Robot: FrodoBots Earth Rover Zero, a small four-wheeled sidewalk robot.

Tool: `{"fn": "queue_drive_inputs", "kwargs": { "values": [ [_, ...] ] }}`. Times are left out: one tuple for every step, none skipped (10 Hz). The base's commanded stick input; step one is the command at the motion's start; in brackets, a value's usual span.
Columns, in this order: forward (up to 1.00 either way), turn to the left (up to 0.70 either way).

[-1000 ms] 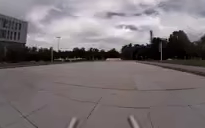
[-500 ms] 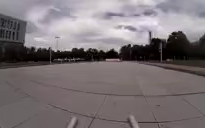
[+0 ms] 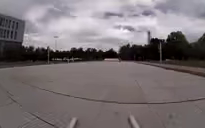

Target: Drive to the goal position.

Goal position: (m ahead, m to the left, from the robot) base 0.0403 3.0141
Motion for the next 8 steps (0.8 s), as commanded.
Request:
{"fn": "queue_drive_inputs", "kwargs": {
  "values": [
    [0.70,0.01],
    [0.70,0.01],
    [0.70,0.01],
    [0.70,0.01],
    [0.70,0.01],
    [0.70,0.01],
    [0.70,0.01],
    [0.70,0.02]
  ]
}}
